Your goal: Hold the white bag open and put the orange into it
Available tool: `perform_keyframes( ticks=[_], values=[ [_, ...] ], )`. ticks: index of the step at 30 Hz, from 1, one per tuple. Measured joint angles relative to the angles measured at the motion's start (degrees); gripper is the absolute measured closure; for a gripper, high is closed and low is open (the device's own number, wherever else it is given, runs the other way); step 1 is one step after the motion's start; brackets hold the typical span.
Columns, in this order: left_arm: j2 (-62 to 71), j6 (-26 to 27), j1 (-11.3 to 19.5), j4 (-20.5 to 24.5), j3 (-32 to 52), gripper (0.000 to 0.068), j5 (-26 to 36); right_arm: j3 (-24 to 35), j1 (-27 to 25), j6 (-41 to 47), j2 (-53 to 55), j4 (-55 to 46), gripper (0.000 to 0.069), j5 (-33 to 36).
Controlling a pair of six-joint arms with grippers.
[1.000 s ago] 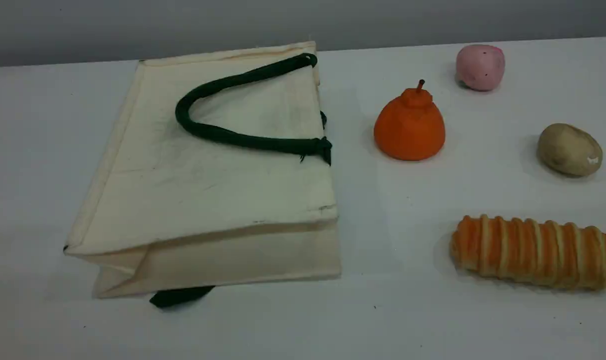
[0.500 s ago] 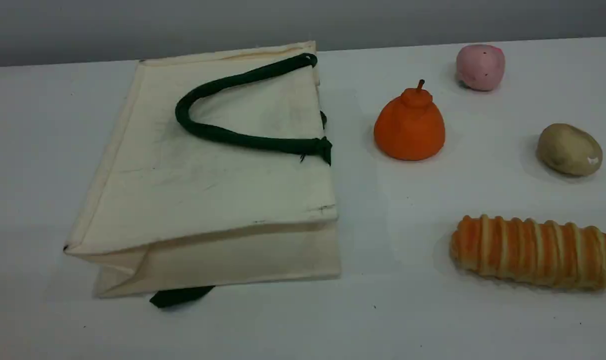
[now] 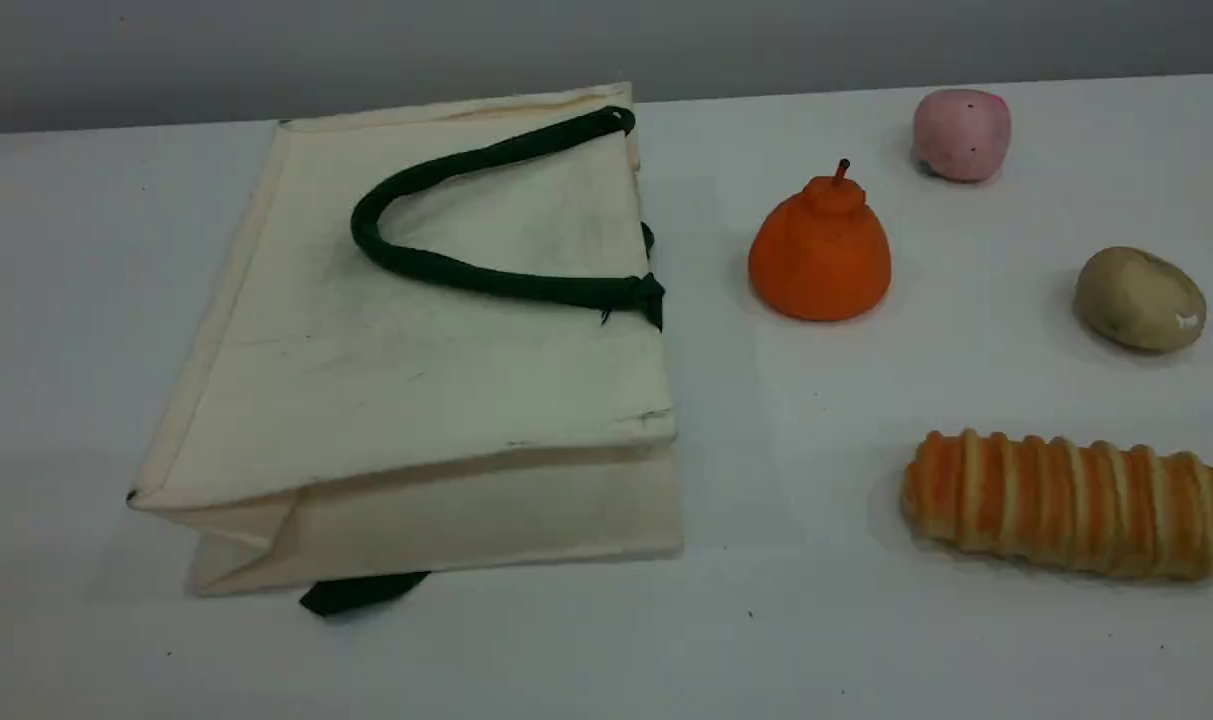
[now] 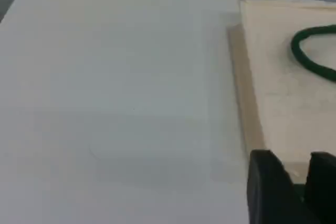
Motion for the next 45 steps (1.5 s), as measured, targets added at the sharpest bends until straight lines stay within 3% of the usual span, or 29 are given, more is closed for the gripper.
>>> perform_keyframes(
  ticks=[5, 26, 34, 45],
  values=[
    [0.0, 0.31, 0.0, -0.41, 0.0, 0.0507, -0.1, 0.0, 0.0, 0.0, 0.0, 0.0, 0.0638, 0.05],
    [0.0, 0.43, 0.0, -0.12, 0.0, 0.051, -0.16, 0.0, 0.0, -0.04, 0.0, 0.0, 0.0646, 0.05],
    [0.0, 0.36, 0.0, 0.02, 0.0, 0.0654, -0.16, 0.0, 0.0, -0.04, 0.0, 0.0, 0.0646, 0.05],
    [0.0, 0.36, 0.0, 0.02, 0.0, 0.066, -0.16, 0.0, 0.0, -0.04, 0.0, 0.0, 0.0649, 0.05]
  ],
)
